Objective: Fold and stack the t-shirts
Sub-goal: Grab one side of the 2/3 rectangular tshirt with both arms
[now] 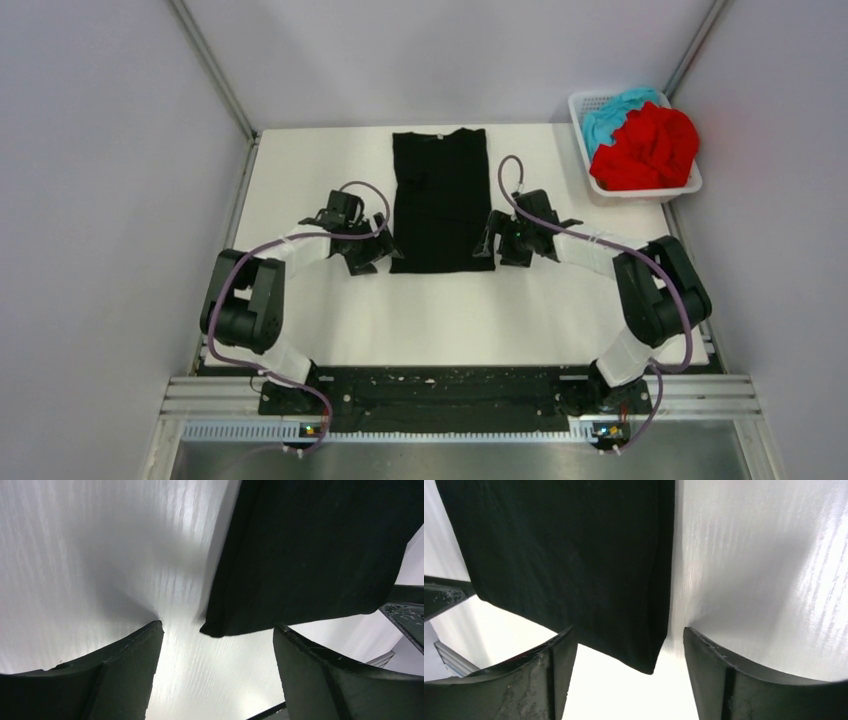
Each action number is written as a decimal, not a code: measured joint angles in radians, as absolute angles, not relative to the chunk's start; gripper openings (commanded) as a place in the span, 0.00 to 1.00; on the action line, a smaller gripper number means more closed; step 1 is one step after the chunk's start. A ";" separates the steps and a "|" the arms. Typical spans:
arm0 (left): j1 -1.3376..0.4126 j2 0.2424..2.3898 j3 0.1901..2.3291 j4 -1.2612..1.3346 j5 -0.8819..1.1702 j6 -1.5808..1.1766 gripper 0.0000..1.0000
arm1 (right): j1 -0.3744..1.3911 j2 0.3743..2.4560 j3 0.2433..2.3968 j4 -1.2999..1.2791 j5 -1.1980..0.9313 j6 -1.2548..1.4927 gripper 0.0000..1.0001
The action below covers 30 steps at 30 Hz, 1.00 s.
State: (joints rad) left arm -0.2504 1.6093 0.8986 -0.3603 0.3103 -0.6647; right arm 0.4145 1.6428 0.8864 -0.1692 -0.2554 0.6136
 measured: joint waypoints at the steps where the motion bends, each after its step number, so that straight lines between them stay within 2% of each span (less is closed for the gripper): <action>1: -0.251 1.616 0.898 -0.336 0.313 -0.674 0.76 | 0.416 1.645 0.880 -0.151 -0.257 0.629 0.64; 6: -0.252 1.650 0.890 -0.261 0.336 -0.714 0.60 | 0.419 1.674 0.863 -0.096 -0.274 0.685 0.45; 12: -0.263 1.660 0.864 -0.208 0.358 -0.736 0.56 | 0.424 1.687 0.830 -0.031 -0.290 0.731 0.32; 17: -0.264 1.658 0.857 -0.201 0.360 -0.735 0.54 | 0.424 1.687 0.817 -0.023 -0.286 0.750 0.31; 26: -0.263 1.647 0.830 -0.190 0.342 -0.733 0.36 | 0.427 1.642 0.769 -0.015 -0.286 0.756 0.37; 28: -0.264 1.647 0.825 -0.189 0.343 -0.733 0.26 | 0.429 1.632 0.758 -0.016 -0.286 0.756 0.37; 30: -0.264 1.647 0.817 -0.186 0.343 -0.734 0.05 | 0.429 1.628 0.753 -0.016 -0.286 0.755 0.35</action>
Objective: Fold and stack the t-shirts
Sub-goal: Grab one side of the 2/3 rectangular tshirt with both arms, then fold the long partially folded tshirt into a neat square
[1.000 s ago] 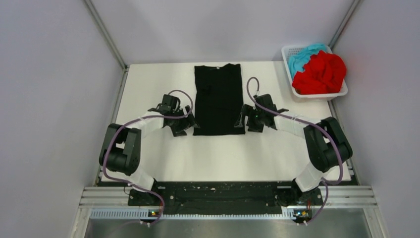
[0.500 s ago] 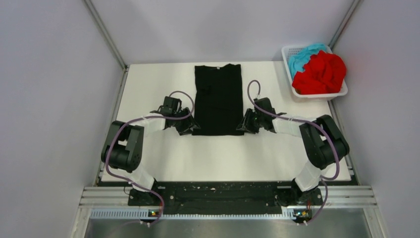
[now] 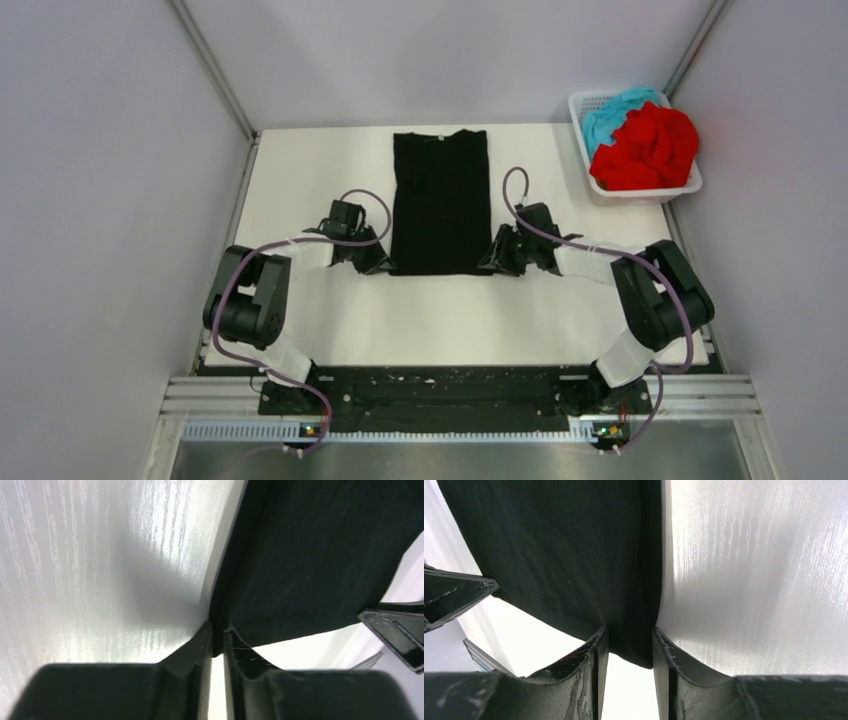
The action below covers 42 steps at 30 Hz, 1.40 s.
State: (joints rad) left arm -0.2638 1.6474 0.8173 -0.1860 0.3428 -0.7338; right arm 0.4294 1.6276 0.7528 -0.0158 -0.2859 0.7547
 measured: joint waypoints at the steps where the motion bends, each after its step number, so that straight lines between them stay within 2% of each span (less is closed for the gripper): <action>1: -0.264 1.647 0.814 -0.186 0.341 -0.733 0.00 | 0.430 1.626 0.752 -0.017 -0.286 0.754 0.32; 4: -0.265 1.648 0.802 -0.177 0.353 -0.736 0.00 | 0.433 1.626 0.750 -0.021 -0.283 0.752 0.18; 6: -0.264 1.648 0.797 -0.168 0.360 -0.736 0.00 | 0.439 1.626 0.746 -0.025 -0.282 0.752 0.00; 14: -0.267 1.548 0.715 -0.200 0.350 -0.728 0.00 | 0.481 1.576 0.702 -0.070 -0.279 0.756 0.00; 23: -0.296 1.075 0.490 -0.393 0.379 -0.773 0.00 | 0.585 1.270 0.575 -0.218 -0.323 0.772 0.00; 28: -0.326 0.774 0.464 -0.544 0.387 -0.823 0.00 | 0.699 1.084 0.566 -0.320 -0.351 0.789 0.00; 33: -0.328 0.559 0.501 -0.681 0.368 -0.850 0.00 | 0.707 0.909 0.582 -0.407 -0.329 0.789 0.00; 38: -0.329 0.533 0.556 -0.675 0.322 -0.859 0.00 | 0.707 0.864 0.664 -0.437 -0.235 0.757 0.00; 42: -0.330 0.666 0.600 -0.593 0.289 -0.849 0.00 | 0.690 0.895 0.753 -0.426 -0.140 0.714 0.00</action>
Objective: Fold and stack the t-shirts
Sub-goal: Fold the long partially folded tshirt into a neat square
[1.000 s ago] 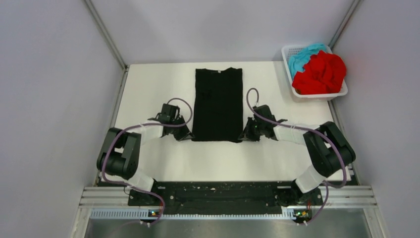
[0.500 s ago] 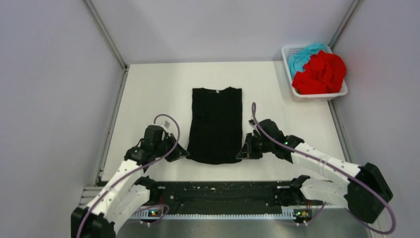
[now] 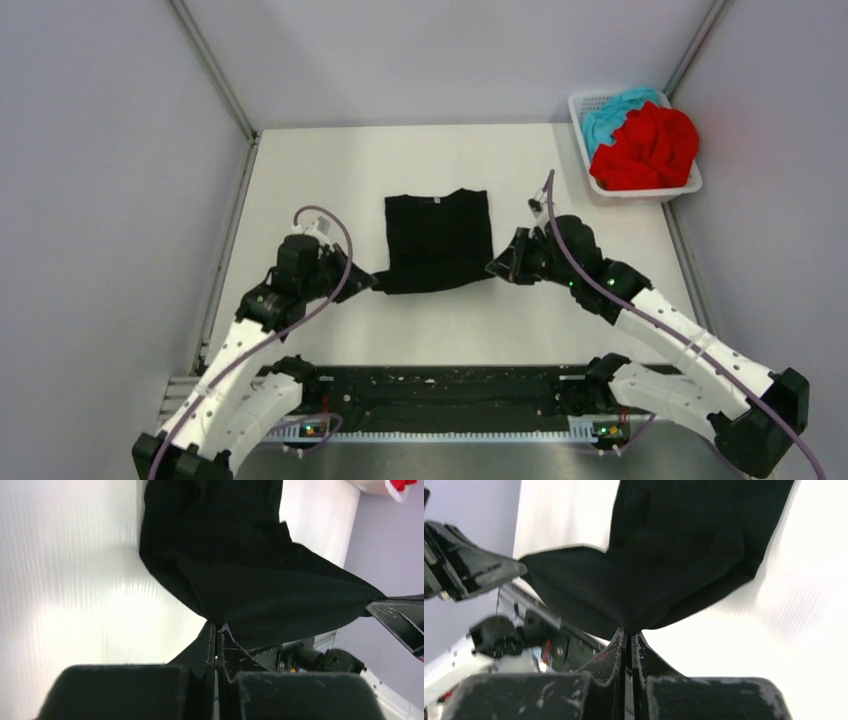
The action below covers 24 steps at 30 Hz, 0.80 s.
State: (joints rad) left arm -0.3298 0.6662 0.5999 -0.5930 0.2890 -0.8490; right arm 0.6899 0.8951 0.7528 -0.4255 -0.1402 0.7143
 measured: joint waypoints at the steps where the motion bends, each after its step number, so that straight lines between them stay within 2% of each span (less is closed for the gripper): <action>1: -0.330 0.718 0.631 -0.580 0.278 -0.839 0.00 | 0.677 0.909 0.770 -0.411 -0.130 0.706 0.00; 3: -0.330 0.856 0.735 -0.541 0.247 -0.807 0.00 | 0.634 0.947 0.801 -0.373 -0.119 0.690 0.00; 13: -0.326 1.227 1.031 -0.464 0.136 -0.702 0.00 | 0.452 1.229 0.952 -0.240 -0.156 0.630 0.00; 24: -0.239 1.554 1.275 -0.447 0.155 -0.643 0.00 | 0.348 1.553 1.143 -0.146 -0.269 0.630 0.00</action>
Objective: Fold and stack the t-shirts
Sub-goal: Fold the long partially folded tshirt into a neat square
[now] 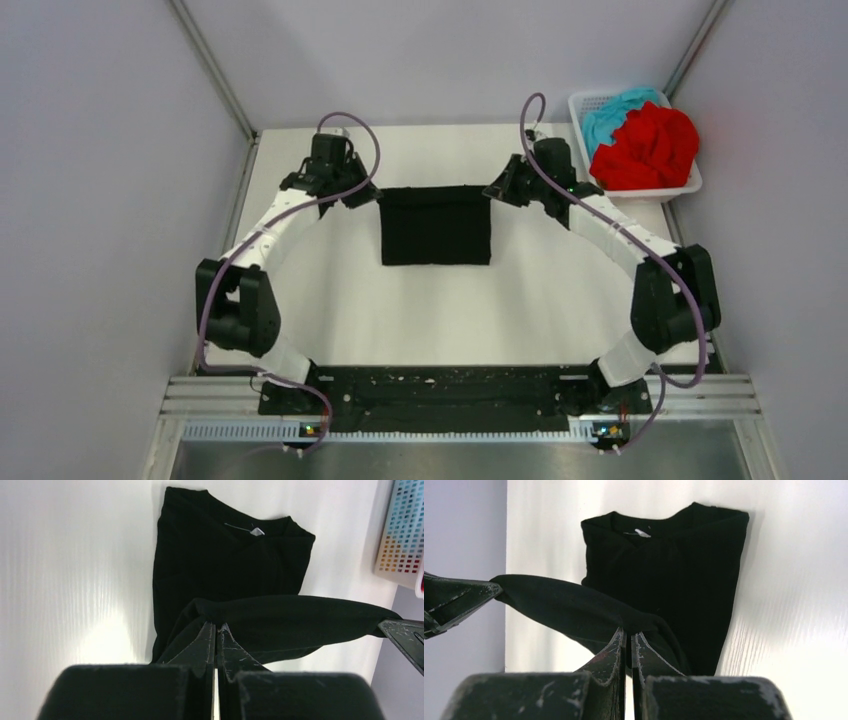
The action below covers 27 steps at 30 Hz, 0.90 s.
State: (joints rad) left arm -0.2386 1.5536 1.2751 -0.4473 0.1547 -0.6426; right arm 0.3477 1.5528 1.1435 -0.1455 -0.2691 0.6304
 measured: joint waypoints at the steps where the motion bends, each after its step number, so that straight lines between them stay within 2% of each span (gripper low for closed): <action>1: -0.230 1.584 1.298 -0.447 0.162 -0.638 0.00 | 0.343 1.583 1.163 -0.139 -0.274 0.631 0.00; 11: -0.154 1.922 1.551 -0.451 0.292 -0.619 0.00 | 0.324 1.811 1.295 -0.110 -0.258 0.644 0.00; 22: -0.142 2.114 1.709 -0.423 0.442 -0.603 0.00 | 0.289 1.924 1.348 -0.096 -0.196 0.657 0.00; 23: -0.143 2.119 1.709 -0.412 0.456 -0.603 0.02 | 0.288 1.924 1.348 -0.094 -0.187 0.657 0.00; 25: -0.143 2.127 1.713 -0.398 0.475 -0.604 0.23 | 0.287 1.924 1.348 -0.085 -0.173 0.658 0.00; 26: -0.143 2.134 1.721 -0.395 0.482 -0.602 0.35 | 0.286 1.924 1.348 -0.085 -0.165 0.659 0.06; 27: -0.144 2.148 1.739 -0.390 0.489 -0.608 0.51 | 0.285 1.924 1.348 -0.084 -0.154 0.664 0.20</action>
State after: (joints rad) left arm -0.1436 2.1483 1.7390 -0.3897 0.4892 -0.6079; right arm 0.2848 1.9244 1.3483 -0.0837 -0.1539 0.6643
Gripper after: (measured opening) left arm 0.201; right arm 0.013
